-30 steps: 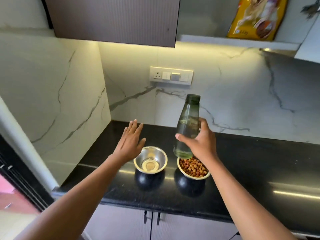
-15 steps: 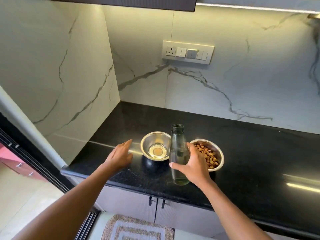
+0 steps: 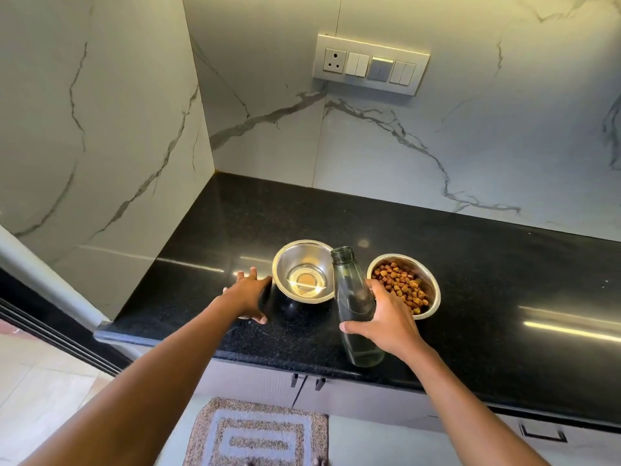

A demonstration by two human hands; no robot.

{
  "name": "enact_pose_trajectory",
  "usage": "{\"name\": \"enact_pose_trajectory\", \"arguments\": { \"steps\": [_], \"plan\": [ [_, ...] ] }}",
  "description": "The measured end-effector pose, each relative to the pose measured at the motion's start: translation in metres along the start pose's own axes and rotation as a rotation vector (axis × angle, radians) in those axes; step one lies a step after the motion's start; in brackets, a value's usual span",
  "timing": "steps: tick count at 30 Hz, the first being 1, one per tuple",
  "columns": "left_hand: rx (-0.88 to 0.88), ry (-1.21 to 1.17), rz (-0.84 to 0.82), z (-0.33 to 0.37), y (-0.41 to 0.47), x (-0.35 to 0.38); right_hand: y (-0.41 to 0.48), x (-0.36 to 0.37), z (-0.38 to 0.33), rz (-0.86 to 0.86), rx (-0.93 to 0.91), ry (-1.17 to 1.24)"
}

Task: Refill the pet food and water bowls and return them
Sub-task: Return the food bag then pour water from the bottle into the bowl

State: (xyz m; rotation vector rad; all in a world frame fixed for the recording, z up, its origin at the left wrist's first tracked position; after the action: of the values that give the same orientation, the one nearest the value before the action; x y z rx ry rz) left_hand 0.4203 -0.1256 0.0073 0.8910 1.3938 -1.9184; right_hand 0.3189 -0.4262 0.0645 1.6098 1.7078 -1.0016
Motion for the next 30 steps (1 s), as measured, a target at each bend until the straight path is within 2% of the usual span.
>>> {"name": "enact_pose_trajectory", "arguments": {
  "steps": [8, 16, 30],
  "plan": [
    [-0.015, -0.014, -0.011, 0.0, 0.008, 0.004, 0.011, 0.001, -0.001, -0.135, 0.091, -0.088],
    [-0.013, -0.013, -0.026, -0.002, 0.012, 0.005, 0.023, 0.002, -0.006, -0.236, 0.104, -0.183],
    [0.01, 0.004, -0.029, -0.007, 0.015, 0.004, 0.03, 0.002, -0.014, -0.337, 0.124, -0.177]
  ]
}}
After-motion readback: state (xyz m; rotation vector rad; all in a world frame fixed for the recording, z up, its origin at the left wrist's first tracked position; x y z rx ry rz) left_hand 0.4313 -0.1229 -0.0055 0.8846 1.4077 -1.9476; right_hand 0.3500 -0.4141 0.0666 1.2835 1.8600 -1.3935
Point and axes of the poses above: each hand's wrist, its own y-axis towards the middle knuckle, its own x-axis out of the palm, z = x × y, the point moved 1 cm from there along y, towards the middle knuckle, and after that the axes turned 3 degrees about -z, right-handed, at the moved point
